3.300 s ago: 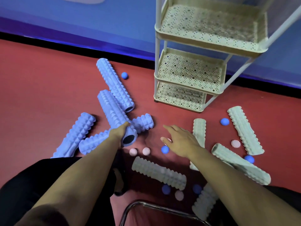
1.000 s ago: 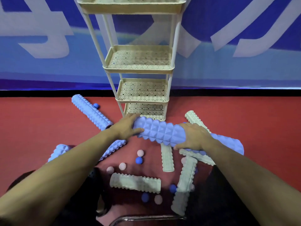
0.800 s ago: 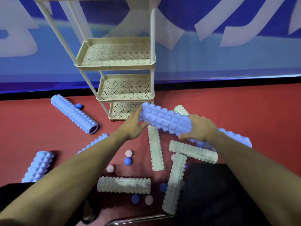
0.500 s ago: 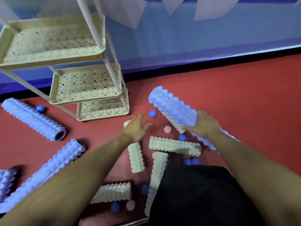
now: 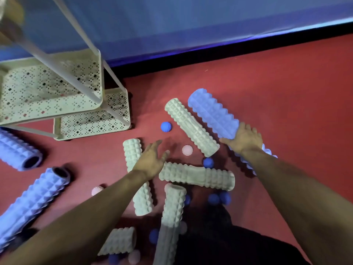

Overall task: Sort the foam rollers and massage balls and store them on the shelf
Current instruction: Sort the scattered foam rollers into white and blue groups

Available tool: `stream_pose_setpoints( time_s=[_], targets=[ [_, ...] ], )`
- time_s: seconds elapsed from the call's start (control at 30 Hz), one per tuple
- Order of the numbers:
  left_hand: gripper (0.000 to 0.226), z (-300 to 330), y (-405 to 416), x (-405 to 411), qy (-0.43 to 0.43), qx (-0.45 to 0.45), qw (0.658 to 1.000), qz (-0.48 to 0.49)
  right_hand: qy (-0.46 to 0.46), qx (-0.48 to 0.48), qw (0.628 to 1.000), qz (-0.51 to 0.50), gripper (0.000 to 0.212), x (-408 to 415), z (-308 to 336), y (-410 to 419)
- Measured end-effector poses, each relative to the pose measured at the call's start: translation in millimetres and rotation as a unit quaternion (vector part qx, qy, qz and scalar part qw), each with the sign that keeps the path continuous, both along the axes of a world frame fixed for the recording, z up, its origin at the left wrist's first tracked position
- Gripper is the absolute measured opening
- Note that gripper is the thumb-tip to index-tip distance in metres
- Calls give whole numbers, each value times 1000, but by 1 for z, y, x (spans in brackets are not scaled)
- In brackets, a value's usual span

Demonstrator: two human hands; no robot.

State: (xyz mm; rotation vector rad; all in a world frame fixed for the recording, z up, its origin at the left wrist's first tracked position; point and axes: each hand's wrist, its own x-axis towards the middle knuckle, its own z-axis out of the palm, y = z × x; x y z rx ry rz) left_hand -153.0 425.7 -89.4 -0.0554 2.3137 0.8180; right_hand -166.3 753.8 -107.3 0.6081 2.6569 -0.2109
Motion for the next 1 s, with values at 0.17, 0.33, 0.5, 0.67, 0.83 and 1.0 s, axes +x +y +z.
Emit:
stream_pose_setpoints(
  time_s=[0.17, 0.33, 0.5, 0.67, 0.83, 1.0],
  targets=[
    [65, -30, -17, -11, 0, -8, 999, 42, 5, -45, 999, 31, 75, -45, -36, -13],
    [64, -38, -31, -9, -3, -17, 998, 58, -45, -89, 995, 18, 81, -44, -56, -18],
    [64, -31, -52, -4, -3, -10, 998, 66, -6, -71, 994, 80, 77, -32, -40, -41],
    [62, -3, -101, 7, 14, -12, 998, 54, 11, -116, 967, 226, 75, -25, -4, -127],
    [63, 16, -192, 35, 53, -54, 996, 53, 12, -135, 938, 318, 73, -11, 21, -239],
    [64, 5, -322, 83, 47, -128, 984, 113, 2, -178, 910, 376, 73, 8, 37, -356]
  ],
)
